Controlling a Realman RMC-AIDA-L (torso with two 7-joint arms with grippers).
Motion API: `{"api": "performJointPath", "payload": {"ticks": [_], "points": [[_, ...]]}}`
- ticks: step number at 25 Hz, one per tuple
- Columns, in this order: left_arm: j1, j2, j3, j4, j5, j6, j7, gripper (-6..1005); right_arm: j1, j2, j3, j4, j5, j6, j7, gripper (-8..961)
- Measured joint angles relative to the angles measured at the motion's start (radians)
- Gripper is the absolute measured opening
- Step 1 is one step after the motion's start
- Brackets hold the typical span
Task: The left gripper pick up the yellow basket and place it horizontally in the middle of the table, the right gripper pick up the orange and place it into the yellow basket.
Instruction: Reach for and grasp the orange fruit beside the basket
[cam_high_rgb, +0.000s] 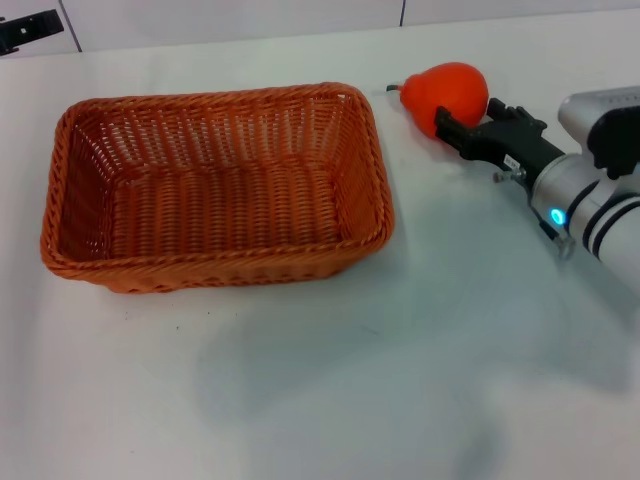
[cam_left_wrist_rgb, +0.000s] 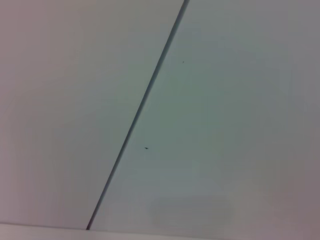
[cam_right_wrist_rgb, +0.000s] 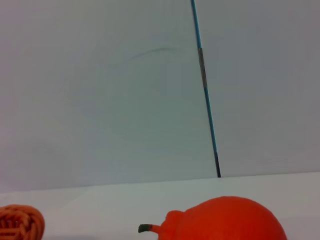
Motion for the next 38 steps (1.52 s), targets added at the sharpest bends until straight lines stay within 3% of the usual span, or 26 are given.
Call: {"api": "performJointPath", "payload": {"ticks": [29, 34, 38], "points": [[0.005, 0.003, 0.101, -0.031, 0.004, -0.102, 0.001, 894, 0.130, -0.007, 0.084, -0.040, 0.007, 0.157, -0.007, 834], [0.005, 0.002, 0.104, -0.029, -0.001, -0.103, 0.001, 894, 0.149, -0.007, 0.097, -0.040, 0.007, 0.190, -0.007, 678], [0.005, 0.002, 0.104, -0.029, -0.002, -0.103, 0.000, 894, 0.151, -0.007, 0.122, -0.040, 0.007, 0.195, -0.007, 463]]}}
